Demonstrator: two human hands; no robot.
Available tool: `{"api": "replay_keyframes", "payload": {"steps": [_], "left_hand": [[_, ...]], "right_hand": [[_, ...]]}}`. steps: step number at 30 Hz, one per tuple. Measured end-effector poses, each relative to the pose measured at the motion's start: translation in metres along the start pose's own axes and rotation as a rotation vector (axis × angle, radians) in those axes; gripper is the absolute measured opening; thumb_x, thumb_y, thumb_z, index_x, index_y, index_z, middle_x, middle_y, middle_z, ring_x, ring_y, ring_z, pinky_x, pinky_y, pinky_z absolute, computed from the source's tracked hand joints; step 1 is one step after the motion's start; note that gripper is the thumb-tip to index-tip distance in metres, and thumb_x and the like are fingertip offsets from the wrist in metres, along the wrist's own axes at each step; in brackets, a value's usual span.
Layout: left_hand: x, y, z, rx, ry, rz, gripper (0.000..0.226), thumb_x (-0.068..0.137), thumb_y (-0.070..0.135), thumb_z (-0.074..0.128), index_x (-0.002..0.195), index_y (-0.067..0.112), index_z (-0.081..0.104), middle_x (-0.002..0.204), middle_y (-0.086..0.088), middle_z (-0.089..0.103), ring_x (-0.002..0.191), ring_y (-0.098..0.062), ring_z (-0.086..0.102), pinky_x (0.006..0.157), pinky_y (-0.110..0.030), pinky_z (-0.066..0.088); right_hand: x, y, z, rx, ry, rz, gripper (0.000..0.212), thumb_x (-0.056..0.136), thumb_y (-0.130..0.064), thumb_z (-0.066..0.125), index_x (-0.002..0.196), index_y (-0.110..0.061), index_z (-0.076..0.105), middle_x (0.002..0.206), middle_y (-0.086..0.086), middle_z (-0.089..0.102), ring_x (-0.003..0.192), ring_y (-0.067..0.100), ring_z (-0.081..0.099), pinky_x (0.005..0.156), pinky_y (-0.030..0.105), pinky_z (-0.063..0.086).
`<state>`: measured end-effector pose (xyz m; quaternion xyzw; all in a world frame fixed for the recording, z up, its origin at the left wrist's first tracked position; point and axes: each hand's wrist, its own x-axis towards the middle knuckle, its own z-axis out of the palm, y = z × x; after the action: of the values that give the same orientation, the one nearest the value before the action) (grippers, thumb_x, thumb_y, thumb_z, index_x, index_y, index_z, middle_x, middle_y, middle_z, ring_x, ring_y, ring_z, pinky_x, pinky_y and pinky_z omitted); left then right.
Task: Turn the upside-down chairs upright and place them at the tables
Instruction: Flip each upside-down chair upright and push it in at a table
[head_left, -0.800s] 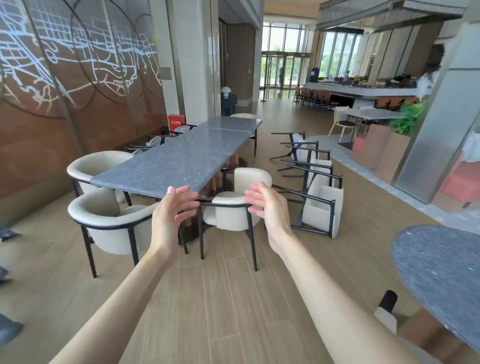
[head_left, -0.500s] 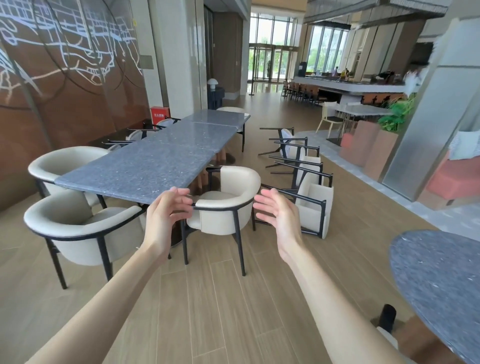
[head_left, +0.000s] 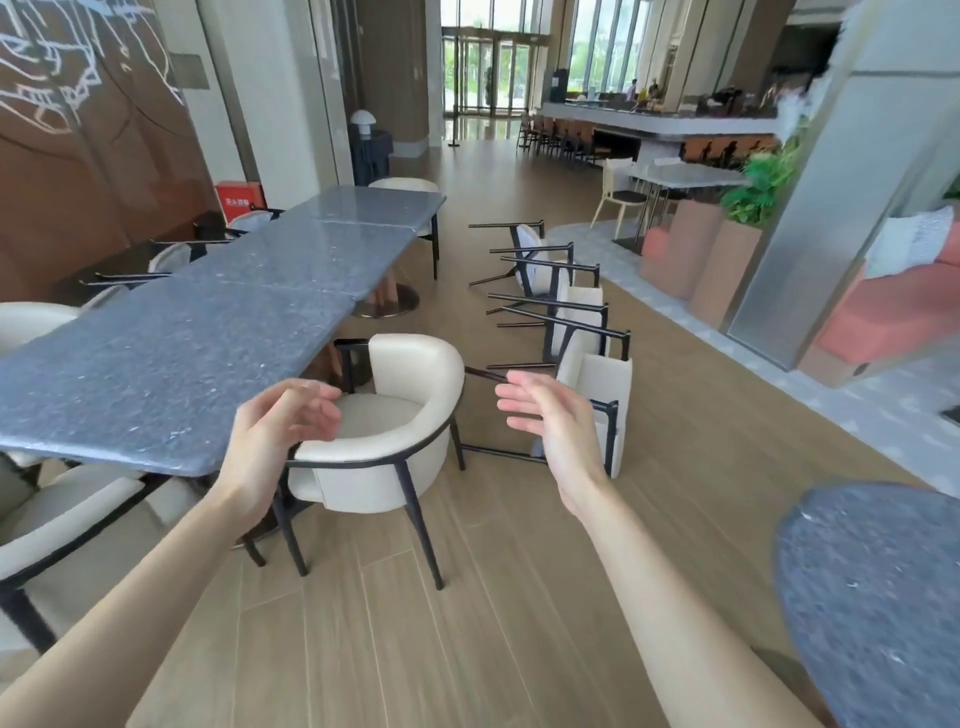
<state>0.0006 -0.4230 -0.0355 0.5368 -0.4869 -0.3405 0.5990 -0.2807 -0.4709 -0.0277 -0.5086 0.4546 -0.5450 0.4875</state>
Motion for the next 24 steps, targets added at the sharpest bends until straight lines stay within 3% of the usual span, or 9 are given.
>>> {"api": "replay_keyframes", "payload": {"steps": [6, 11, 19, 24], "left_hand": [[0.135, -0.062, 0.109, -0.076, -0.098, -0.053, 0.026, 0.088, 0.021, 0.052, 0.084, 0.014, 0.076, 0.080, -0.010, 0.071, 0.071, -0.024, 0.066, 0.076, -0.038, 0.053], [0.262, -0.083, 0.243, -0.160, -0.225, -0.149, 0.023, 0.083, 0.020, 0.054, 0.079, 0.015, 0.076, 0.076, -0.009, 0.068, 0.067, -0.024, 0.064, 0.070, -0.035, 0.055], [0.393, -0.106, 0.490, -0.236, -0.438, -0.169, 0.023, 0.088, 0.018, 0.057, 0.093, 0.001, 0.072, 0.078, -0.014, 0.068, 0.070, -0.026, 0.065, 0.071, -0.037, 0.057], [0.472, -0.129, 0.626, -0.240, -0.399, -0.179, 0.022, 0.094, 0.009, 0.052, 0.096, -0.003, 0.070, 0.081, -0.017, 0.065, 0.071, -0.028, 0.062, 0.073, -0.040, 0.053]], "right_hand": [[0.136, 0.044, -0.058, -0.012, 0.108, 0.071, 0.022, 0.098, -0.025, 0.059, 0.105, -0.011, 0.075, 0.099, 0.004, 0.079, 0.099, 0.022, 0.074, 0.097, 0.047, 0.056], [0.252, 0.047, -0.125, 0.005, 0.270, 0.106, 0.020, 0.092, -0.026, 0.062, 0.099, -0.012, 0.074, 0.098, 0.007, 0.079, 0.099, 0.024, 0.074, 0.090, 0.037, 0.059], [0.404, 0.057, -0.285, -0.031, 0.462, 0.086, 0.022, 0.099, -0.016, 0.053, 0.103, -0.008, 0.073, 0.104, 0.015, 0.077, 0.101, 0.027, 0.072, 0.093, 0.039, 0.057], [0.519, 0.082, -0.389, -0.015, 0.458, 0.114, 0.026, 0.099, -0.014, 0.050, 0.109, -0.002, 0.071, 0.104, 0.014, 0.077, 0.101, 0.028, 0.072, 0.092, 0.039, 0.058]]}}
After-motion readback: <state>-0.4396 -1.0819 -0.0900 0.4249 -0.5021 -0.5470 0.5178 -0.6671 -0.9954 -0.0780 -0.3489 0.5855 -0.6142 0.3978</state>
